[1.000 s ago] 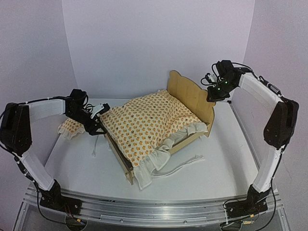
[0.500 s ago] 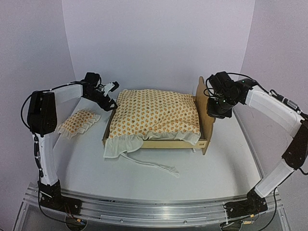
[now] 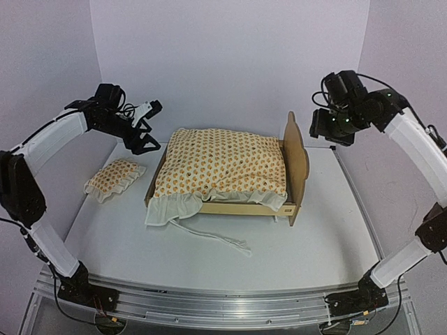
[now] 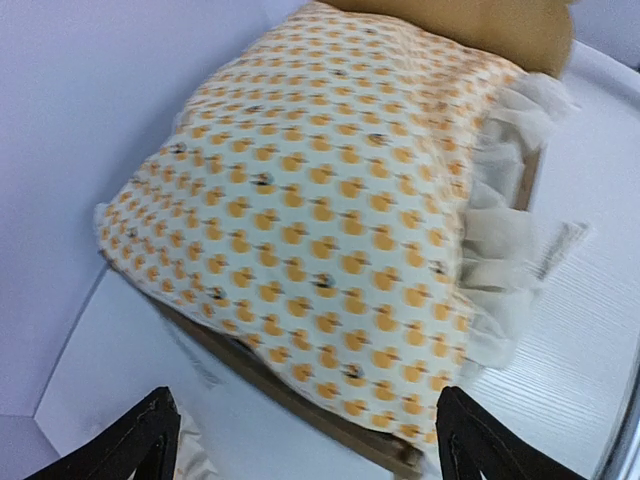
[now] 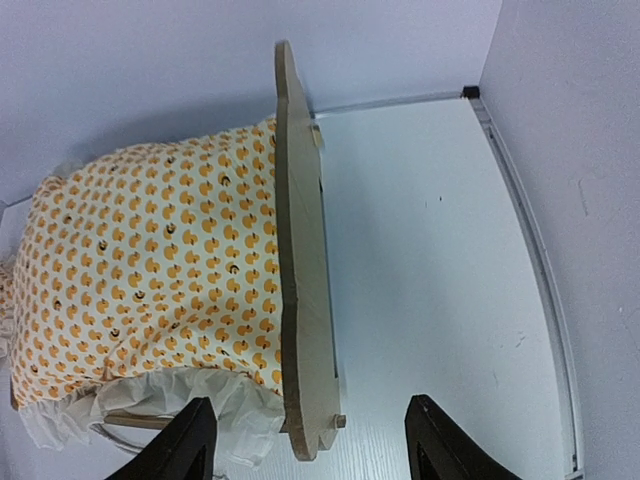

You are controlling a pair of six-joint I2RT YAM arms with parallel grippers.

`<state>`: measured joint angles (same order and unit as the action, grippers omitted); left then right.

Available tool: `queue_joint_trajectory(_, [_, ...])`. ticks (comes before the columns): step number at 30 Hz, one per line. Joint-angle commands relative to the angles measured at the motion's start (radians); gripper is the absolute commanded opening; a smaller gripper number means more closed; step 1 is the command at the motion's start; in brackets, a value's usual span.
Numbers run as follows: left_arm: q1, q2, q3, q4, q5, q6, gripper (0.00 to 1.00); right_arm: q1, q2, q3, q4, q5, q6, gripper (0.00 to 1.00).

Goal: Set up the pet bed

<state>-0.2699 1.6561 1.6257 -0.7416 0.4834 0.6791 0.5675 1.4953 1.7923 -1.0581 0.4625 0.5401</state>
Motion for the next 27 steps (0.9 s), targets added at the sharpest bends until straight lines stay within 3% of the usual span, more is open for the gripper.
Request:
queue_joint_trajectory(1, [-0.143, -0.102, -0.162, -0.207, 0.000, 0.132, 0.89, 0.126, 0.032, 0.166, -0.119, 0.007, -0.068, 0.63])
queue_joint_trajectory(6, [-0.198, -0.086, -0.233, -0.168, -0.081, 0.147, 0.93, 0.272, 0.246, 0.221, -0.117, -0.070, -0.078, 0.66])
queue_joint_trajectory(9, [-0.224, -0.056, -0.253, -0.134, -0.146, 0.159, 0.94, 0.288, 0.332, 0.218, -0.103, -0.133, -0.039, 0.79])
queue_joint_trajectory(12, [-0.263, -0.012, -0.282, -0.084, -0.210, 0.169, 0.95, 0.286, 0.410, 0.212, -0.109, -0.119, -0.023, 0.89])
queue_joint_trajectory(19, [-0.281, 0.042, -0.335, 0.004, -0.311, 0.192, 0.91, 0.169, 0.491, 0.101, -0.164, -0.149, 0.058, 0.90])
queue_joint_trajectory(23, [-0.281, 0.049, -0.356, 0.016, -0.325, 0.196, 0.75, 0.140, 0.541, 0.081, -0.153, -0.216, 0.039, 0.89])
queue_joint_trajectory(27, [-0.281, 0.055, -0.310, -0.014, -0.302, 0.163, 0.37, 0.126, 0.591, 0.067, -0.125, -0.287, 0.037, 0.87])
